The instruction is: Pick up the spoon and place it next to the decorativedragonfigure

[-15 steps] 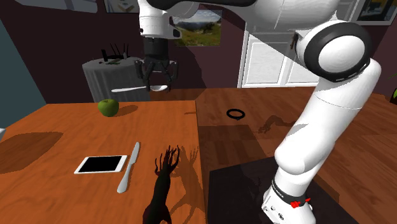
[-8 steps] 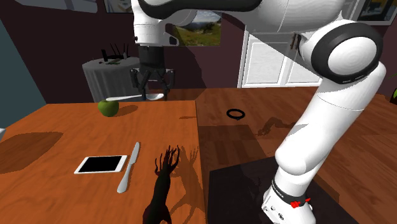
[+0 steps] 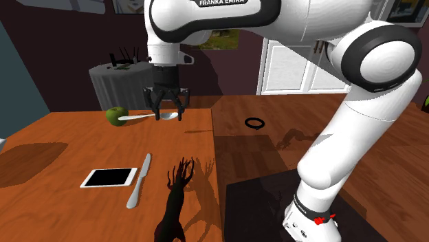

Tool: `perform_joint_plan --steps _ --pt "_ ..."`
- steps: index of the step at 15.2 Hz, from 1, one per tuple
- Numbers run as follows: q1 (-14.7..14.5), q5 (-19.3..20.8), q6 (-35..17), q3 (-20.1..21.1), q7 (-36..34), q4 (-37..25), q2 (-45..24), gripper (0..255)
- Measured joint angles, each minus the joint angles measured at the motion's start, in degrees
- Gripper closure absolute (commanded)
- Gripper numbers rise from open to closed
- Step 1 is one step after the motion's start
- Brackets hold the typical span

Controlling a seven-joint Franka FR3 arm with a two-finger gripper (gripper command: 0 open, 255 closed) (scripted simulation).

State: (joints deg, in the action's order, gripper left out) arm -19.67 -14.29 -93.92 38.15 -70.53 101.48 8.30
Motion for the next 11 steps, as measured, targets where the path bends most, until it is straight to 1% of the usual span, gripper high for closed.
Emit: perform_joint_plan --steps 11 --pt "-0.3 -0.7 -8.2 0.4 1.55 8.76 0.53 255"
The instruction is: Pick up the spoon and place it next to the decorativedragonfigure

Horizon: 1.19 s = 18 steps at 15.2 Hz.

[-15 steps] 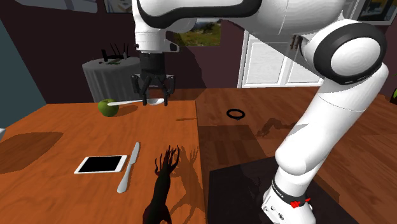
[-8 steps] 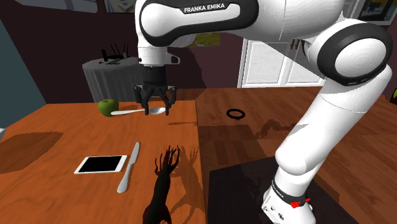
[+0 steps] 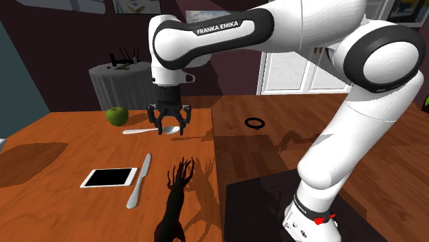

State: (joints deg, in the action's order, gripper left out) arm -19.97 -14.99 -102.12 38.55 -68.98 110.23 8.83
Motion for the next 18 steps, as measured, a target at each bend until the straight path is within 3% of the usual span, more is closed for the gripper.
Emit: perform_joint_plan --steps 18 --pt "-0.49 0.56 -13.9 1.55 0.91 11.43 -2.97 255"
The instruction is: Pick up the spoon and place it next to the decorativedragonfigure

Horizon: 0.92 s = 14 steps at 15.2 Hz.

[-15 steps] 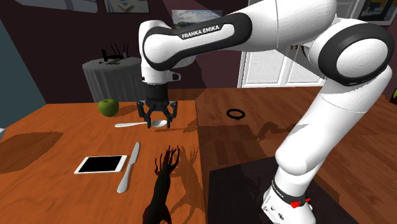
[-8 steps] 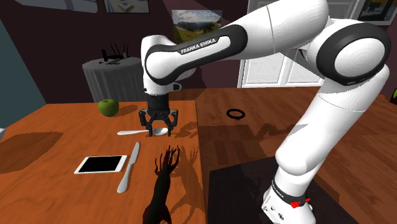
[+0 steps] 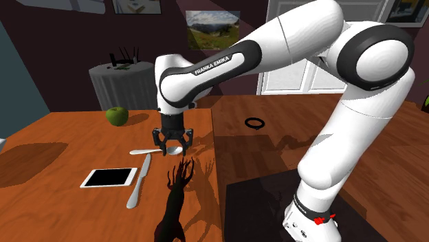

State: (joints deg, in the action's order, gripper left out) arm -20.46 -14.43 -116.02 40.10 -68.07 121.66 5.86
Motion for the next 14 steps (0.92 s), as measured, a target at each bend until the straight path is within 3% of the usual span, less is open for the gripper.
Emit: perform_joint_plan --steps 8,9,14 --pt "-0.1 0.48 -2.67 0.36 -0.17 1.63 -1.17 255" --pt "-0.1 0.48 -2.67 0.36 -0.17 1.63 -1.18 0" --pt "-0.1 0.48 -2.68 0.37 -0.17 1.64 -1.18 0"
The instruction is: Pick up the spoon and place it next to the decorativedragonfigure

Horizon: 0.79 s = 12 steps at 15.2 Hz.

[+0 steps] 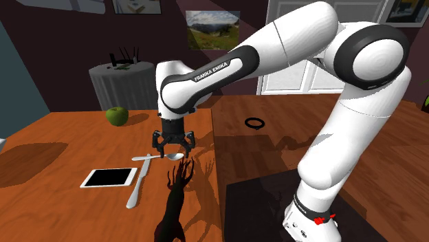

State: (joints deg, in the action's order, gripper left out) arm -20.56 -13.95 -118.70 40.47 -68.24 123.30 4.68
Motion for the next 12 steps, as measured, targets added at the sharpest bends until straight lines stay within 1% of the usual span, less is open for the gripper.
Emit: perform_joint_plan --steps 2,5,6,12 --pt "0.05 -0.19 0.95 -0.13 0.08 -0.6 0.44 0" --pt "0.49 -0.57 5.76 -0.98 0.53 -4.09 1.94 0" --pt "0.53 -0.62 6.58 -1.08 0.53 -4.7 2.17 0" --pt "0.63 -0.83 7.48 -1.36 0.84 -5.08 2.64 0"
